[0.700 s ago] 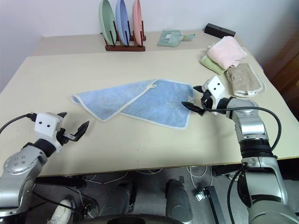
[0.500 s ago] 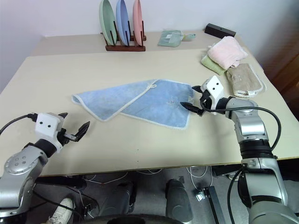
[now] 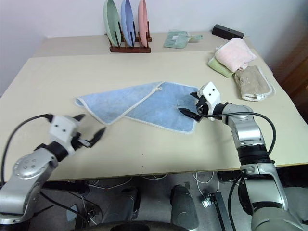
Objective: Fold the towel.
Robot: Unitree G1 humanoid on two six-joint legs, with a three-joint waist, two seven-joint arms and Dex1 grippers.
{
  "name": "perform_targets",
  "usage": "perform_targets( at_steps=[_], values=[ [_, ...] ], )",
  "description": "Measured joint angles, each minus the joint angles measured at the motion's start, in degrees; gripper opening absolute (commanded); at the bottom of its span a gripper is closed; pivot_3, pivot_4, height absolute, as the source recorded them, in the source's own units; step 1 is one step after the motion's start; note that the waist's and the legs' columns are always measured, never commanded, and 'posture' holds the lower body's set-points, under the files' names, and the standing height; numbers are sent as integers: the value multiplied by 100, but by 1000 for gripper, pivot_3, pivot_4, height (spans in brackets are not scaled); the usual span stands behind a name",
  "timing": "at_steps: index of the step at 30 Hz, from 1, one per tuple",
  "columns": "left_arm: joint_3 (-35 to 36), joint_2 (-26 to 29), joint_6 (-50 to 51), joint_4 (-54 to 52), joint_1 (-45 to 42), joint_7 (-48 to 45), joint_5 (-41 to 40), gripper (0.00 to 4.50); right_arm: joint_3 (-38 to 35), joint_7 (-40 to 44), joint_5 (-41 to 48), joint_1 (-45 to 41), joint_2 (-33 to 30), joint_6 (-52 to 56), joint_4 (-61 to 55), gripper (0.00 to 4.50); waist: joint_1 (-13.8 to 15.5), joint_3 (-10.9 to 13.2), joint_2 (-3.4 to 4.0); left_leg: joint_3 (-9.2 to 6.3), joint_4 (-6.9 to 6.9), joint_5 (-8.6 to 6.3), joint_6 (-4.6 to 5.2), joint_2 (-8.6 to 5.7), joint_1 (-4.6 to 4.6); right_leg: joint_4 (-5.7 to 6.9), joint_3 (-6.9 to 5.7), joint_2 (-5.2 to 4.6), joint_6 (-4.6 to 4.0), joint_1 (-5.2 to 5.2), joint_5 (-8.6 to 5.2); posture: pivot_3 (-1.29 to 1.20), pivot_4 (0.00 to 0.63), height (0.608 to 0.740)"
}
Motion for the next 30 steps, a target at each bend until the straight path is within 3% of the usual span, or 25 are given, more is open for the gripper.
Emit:
perform_targets(
  at_steps=[3,6,12,27,30],
  values=[
    [-1038,153,4,81,-594,-108,515,4462,-32,-155,23,348,64,69,-400,4500,23,0,0,-2,3,0,0,-1,-2,0,-1,0,0,1,0,0,150,740],
    [-1427,226,-1,257,-1083,-106,882,4462,-68,-365,32,755,78,130,-863,4500,-18,0,1,-1,-1,0,1,0,1,1,0,1,1,0,0,0,150,740],
    [-1452,566,64,923,-1296,-117,1311,4462,-97,-729,27,1071,249,276,-1326,4500,-46,1,5,-1,-1,0,1,4,4,8,0,5,0,-4,-1,0,150,740],
    [-1142,464,-24,2099,-1871,7,1547,4462,-17,-953,0,875,541,134,-1269,4500,-25,0,5,-2,1,0,0,3,8,15,0,5,0,-2,0,0,150,740],
    [-1141,425,-68,2261,-1961,29,1595,3581,57,-953,-21,850,590,66,-1215,4500,-29,0,5,-2,1,0,0,3,7,15,0,5,1,-3,0,0,150,740]
  ],
)
